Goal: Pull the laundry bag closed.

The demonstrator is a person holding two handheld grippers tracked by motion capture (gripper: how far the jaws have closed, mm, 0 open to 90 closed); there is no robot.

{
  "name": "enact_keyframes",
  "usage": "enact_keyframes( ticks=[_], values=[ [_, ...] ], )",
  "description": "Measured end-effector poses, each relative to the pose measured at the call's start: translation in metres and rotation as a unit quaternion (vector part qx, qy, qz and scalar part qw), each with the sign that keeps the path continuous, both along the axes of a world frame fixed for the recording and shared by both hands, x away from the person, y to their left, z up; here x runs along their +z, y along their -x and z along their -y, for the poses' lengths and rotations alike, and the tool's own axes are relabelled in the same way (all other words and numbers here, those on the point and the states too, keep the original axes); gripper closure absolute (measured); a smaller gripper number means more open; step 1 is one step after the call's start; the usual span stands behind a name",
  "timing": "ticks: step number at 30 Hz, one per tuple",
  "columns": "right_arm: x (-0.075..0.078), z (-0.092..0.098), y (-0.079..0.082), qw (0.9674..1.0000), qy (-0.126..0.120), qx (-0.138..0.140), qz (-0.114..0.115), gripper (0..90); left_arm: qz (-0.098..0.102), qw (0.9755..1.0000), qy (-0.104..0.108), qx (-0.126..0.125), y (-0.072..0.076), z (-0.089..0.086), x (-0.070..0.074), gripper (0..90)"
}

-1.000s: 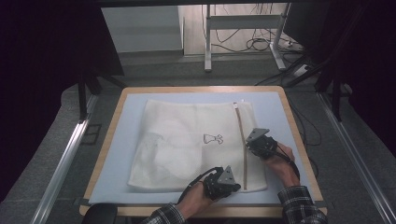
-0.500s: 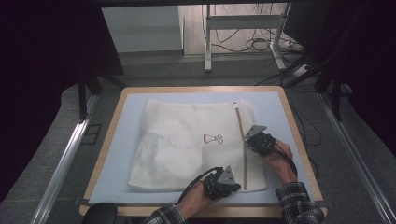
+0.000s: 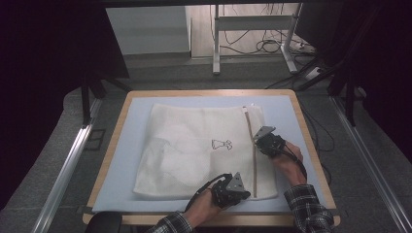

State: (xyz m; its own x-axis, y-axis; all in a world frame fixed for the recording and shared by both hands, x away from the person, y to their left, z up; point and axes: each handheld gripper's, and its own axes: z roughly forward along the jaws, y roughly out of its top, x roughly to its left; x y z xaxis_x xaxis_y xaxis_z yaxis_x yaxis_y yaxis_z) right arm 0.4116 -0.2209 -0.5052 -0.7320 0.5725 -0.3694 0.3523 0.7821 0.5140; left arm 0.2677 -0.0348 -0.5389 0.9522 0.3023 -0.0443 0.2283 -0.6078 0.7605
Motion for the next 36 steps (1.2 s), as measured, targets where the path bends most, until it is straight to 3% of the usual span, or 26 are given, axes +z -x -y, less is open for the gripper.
enact_keyframes(
  ticks=[36],
  values=[
    [-0.003, -0.019, -0.044, 0.9989, 0.033, -0.029, 0.014, 85.7, 0.010, 0.9999, -0.003, 0.002, 0.002, 0.001, 0.000, 90.0]
  ],
)
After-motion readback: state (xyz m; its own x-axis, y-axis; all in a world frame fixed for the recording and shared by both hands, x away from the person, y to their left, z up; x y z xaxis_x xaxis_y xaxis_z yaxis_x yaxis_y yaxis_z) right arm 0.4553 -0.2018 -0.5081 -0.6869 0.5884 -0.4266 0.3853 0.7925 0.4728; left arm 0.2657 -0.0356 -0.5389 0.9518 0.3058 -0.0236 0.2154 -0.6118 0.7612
